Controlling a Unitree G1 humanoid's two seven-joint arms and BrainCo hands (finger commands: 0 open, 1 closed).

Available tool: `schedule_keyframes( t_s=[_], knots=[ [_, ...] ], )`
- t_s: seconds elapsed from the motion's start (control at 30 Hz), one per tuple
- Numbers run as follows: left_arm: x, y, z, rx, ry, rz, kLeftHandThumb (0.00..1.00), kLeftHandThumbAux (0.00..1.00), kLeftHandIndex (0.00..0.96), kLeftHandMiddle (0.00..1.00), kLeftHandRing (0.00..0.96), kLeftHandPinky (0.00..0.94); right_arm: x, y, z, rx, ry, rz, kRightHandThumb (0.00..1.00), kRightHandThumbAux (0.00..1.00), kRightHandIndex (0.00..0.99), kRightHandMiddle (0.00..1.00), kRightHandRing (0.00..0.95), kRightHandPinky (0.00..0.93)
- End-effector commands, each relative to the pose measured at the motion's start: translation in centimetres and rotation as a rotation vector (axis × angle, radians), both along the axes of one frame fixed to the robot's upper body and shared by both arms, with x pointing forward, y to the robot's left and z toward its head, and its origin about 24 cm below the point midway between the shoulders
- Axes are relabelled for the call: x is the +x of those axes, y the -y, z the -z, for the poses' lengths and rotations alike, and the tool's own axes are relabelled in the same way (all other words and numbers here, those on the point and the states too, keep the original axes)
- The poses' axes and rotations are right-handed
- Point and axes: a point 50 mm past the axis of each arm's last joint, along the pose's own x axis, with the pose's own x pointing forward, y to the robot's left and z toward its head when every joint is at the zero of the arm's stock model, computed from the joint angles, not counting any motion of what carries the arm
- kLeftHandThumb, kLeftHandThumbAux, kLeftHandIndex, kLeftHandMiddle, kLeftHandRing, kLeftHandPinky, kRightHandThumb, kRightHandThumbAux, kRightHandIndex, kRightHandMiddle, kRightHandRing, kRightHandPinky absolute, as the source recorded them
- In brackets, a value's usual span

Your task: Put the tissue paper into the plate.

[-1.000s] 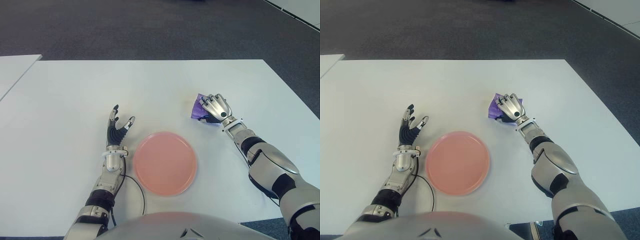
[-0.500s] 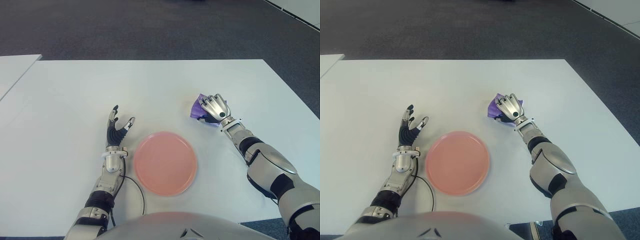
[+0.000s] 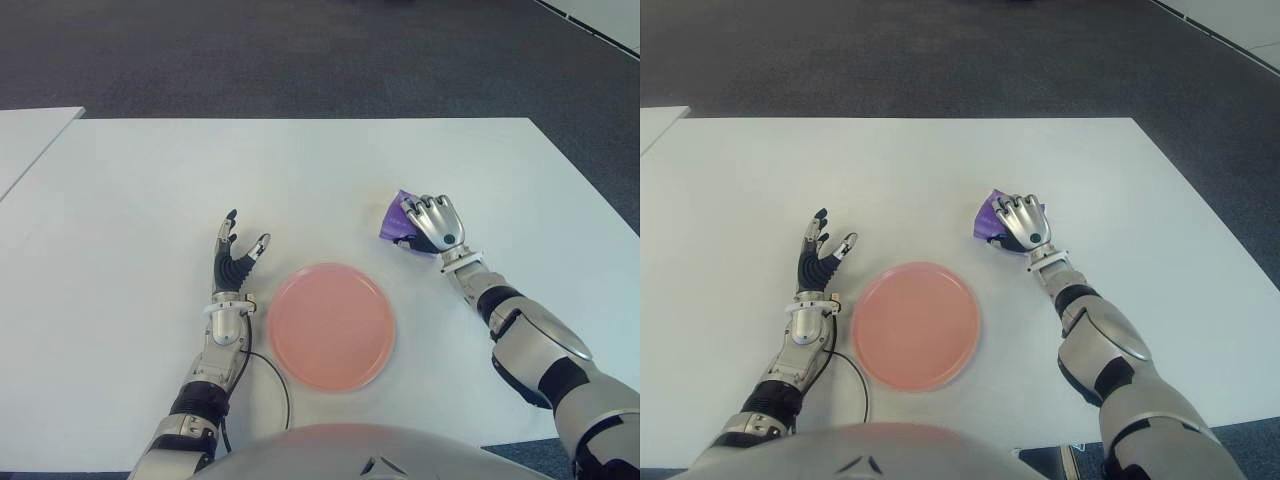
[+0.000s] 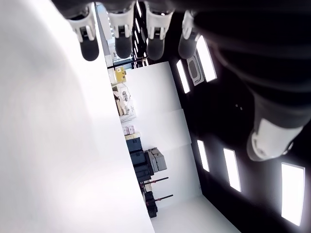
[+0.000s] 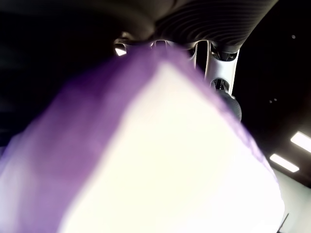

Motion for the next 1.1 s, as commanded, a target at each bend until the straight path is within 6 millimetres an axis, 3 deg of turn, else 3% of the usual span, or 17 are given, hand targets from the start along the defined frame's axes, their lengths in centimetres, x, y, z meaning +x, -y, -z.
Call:
schedule_keyframes(
  t_s=[0.03,0.83,1.1],
  knots=[
    [-2.8,-0.4,3.1,0.017,-0.164,-0.026,0.029,0.531,0.000,0.000,0.000,0.000,-1.7,-2.9,2.1,0.203,-0.060,-0.038,0.850,0.680,0.395,0.544,0.832,0.834],
    [-2.2,0.2,3.3,0.006,-0.173,-0.015,0.038,0.537,0.000,0.000,0.000,0.000,0.8,-4.2,-2.8,0.594,0.103,-0.119,0.853,0.679,0.394,0.535,0.839,0.794],
    [-1.9,0.4,3.4,-0.001,-0.178,-0.011,0.032,0.521,0.000,0.000,0.000,0.000,1.6,-4.4,-4.2,0.761,0.166,-0.077,0.854,0.677,0.398,0.535,0.858,0.843]
  ],
)
